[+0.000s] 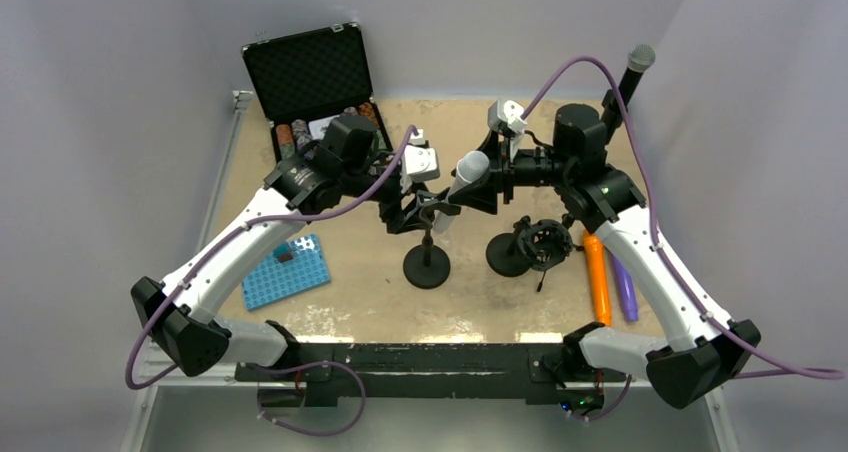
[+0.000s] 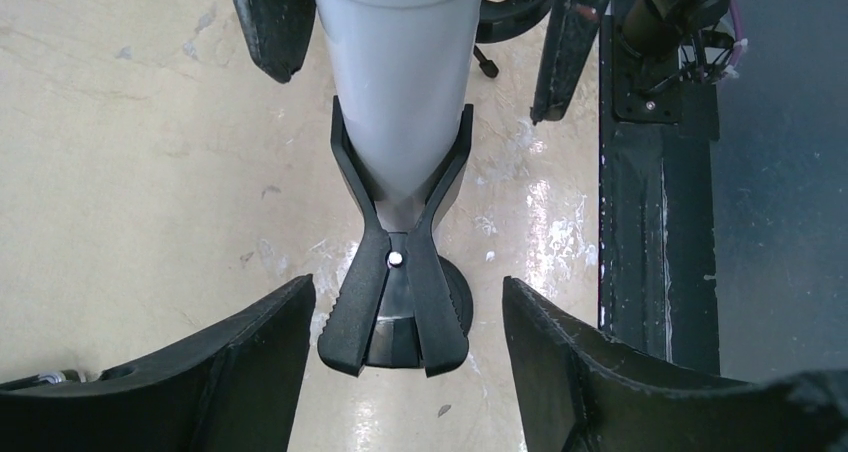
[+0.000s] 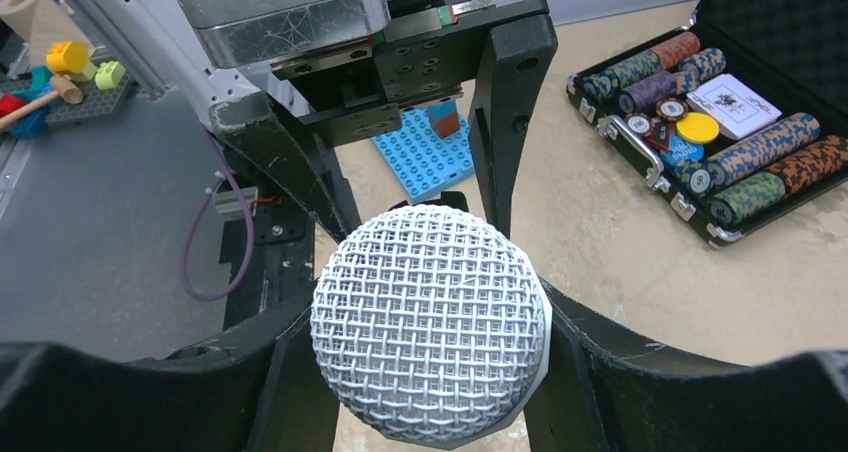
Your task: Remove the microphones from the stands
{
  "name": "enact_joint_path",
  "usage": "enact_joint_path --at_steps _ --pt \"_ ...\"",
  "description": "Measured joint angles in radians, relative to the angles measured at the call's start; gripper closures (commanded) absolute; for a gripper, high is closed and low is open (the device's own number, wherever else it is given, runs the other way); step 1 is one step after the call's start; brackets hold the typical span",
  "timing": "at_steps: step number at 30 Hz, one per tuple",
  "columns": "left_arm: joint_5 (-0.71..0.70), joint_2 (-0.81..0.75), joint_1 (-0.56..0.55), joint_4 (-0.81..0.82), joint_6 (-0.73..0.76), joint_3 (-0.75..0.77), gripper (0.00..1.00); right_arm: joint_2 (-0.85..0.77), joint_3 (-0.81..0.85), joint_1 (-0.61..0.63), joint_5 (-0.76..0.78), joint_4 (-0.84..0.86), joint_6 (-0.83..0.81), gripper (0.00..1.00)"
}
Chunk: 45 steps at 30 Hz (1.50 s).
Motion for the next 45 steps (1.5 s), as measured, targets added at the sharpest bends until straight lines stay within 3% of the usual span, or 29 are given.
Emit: enact_joint_path --at_steps 7,12,16,19,20,21,22,30,31,33,38,41,45 --pt "0.007 0.037 0.0 -0.007 0.003 0.016 0.33 0.0 -0.007 0.001 0.0 0.0 0.0 0.41" --pt "0.008 0.056 -0.001 -0.019 0.005 0.039 0.66 0.0 -0.007 0.001 0.0 -0.001 0.0 0.42" --pt "0.014 0.064 -0.001 -0.039 0.019 0.053 1.0 0.0 -0.007 0.001 0.0 -0.001 0.0 0.42" --pt "0.027 0.066 -0.001 -0.047 0.024 0.055 1.0 0.0 -0.007 0.001 0.0 -0.002 0.0 0.49" --pt "0.029 0.066 -0.001 -0.048 0.025 0.055 1.0 0.0 -0.008 0.001 0.0 -0.001 0.0 0.59" --pt "0.032 0.066 -0.001 -0.049 0.026 0.055 1.0 0.0 -0.008 0.001 0.0 -0.002 0.002 0.85" --pt "0.034 0.066 -0.001 -0.051 0.026 0.055 1.0 0.0 -0.008 0.001 0.0 -0.002 0.0 1.0" --pt "0.037 0.066 0.001 -0.054 0.027 0.055 1.0 0.0 -0.007 0.002 0.006 -0.002 0.011 1.0" --pt "0.038 0.066 0.001 -0.055 0.026 0.055 0.98 0.0 -0.007 0.002 0.006 -0.002 0.013 1.0" --pt "0.038 0.066 0.001 -0.055 0.026 0.055 0.7 0.0 -0.007 0.002 0.006 -0.002 0.013 1.0" --pt "0.051 0.066 0.001 -0.05 0.022 0.054 0.27 -0.001 -0.007 0.002 0.008 -0.002 0.009 1.0" --pt "0.073 0.053 -0.001 -0.023 0.013 0.035 0.22 -0.001 -0.007 0.002 0.01 -0.002 0.008 1.0" --pt "0.083 0.043 -0.001 0.018 -0.006 0.023 0.28 -0.001 -0.007 0.002 0.01 -0.002 0.009 1.0"
